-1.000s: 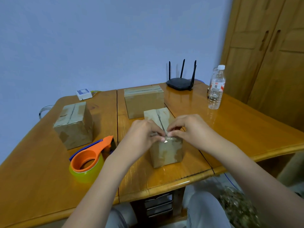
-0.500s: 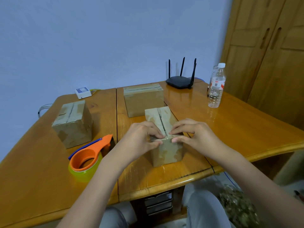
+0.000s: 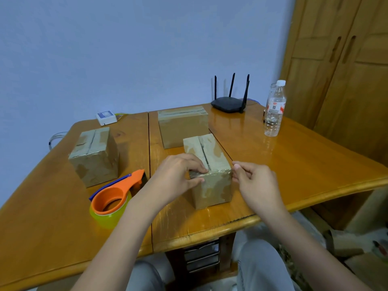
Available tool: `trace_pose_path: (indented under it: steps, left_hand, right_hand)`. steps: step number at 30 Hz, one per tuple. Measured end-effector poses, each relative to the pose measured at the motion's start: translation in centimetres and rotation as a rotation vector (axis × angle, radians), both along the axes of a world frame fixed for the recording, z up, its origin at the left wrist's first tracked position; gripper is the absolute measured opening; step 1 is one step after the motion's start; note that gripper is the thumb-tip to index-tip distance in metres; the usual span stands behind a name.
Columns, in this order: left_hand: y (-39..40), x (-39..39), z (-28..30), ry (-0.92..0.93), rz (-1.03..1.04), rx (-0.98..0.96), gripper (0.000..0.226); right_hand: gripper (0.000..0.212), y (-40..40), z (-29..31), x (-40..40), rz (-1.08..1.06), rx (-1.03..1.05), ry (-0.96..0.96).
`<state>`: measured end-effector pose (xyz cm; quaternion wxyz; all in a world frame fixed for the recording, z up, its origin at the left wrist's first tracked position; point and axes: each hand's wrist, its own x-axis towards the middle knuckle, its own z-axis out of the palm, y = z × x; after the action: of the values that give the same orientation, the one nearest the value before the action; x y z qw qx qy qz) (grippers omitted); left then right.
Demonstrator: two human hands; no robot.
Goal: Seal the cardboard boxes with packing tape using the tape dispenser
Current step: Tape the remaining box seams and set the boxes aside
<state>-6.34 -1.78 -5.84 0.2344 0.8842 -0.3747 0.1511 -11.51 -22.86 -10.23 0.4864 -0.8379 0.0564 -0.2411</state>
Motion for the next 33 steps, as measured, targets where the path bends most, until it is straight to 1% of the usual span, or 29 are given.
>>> trace_pose_path:
  steps: [5, 8, 13, 17, 23, 24, 26, 27, 28, 30, 33]
  left_hand:
    - [0.2, -0.2, 0.0, 0.007, 0.031, -0.012, 0.02]
    - [0.1, -0.3, -0.1, 0.009, 0.035, -0.021, 0.021]
    - [-0.1, -0.3, -0.3, 0.006, 0.035, -0.034, 0.019]
    - [-0.1, -0.5, -0.3, -0.004, 0.045, -0.044, 0.019]
    - [-0.1, -0.8, -0.3, 0.006, 0.078, -0.011, 0.023]
    - [-0.1, -1.0, -0.3, 0.032, 0.063, -0.039, 0.022]
    - [0.2, -1.5, -0.1, 0.135, 0.044, -0.238, 0.018]
    - [0.4, -1.7, 0.0, 0.136, 0.075, -0.361, 0.016]
    - [0.7, -1.7, 0.0, 0.089, 0.136, -0.448, 0.014]
    - [1.1, -1.9, 0.0, 0.038, 0.253, -0.531, 0.012]
    - [1.0, -2.5, -0.1, 0.085, 0.325, -0.578, 0.011]
  right_hand:
    - [0.024, -0.6, 0.5, -0.5, -0.036, 0.026, 0.026]
    - [0.023, -0.6, 1.2, -1.1, -0.091, -0.012, -0.023]
    - [0.018, 0.2, 2.3, -0.8, -0.101, 0.013, -0.031]
    - [0.019, 0.1, 3.3, -0.4, -0.115, -0.004, -0.063]
    - [0.02, 0.3, 2.9, -0.4, -0.082, -0.071, 0.009]
    - [0.02, 0.1, 3.1, -0.5, -0.078, -0.099, 0.033]
    - [0.019, 0.0, 3.7, -0.8, -0.078, -0.191, 0.051]
    - [0.022, 0.0, 4.1, -0.9, -0.081, -0.231, 0.034]
    - [0.025, 0.2, 4.4, -0.9, -0.08, -0.262, 0.011]
    - [0.031, 0.9, 5.1, -0.7, -0.046, -0.299, -0.025]
    - [0.031, 2.3, 5.7, 0.0, 0.055, -0.311, -0.061]
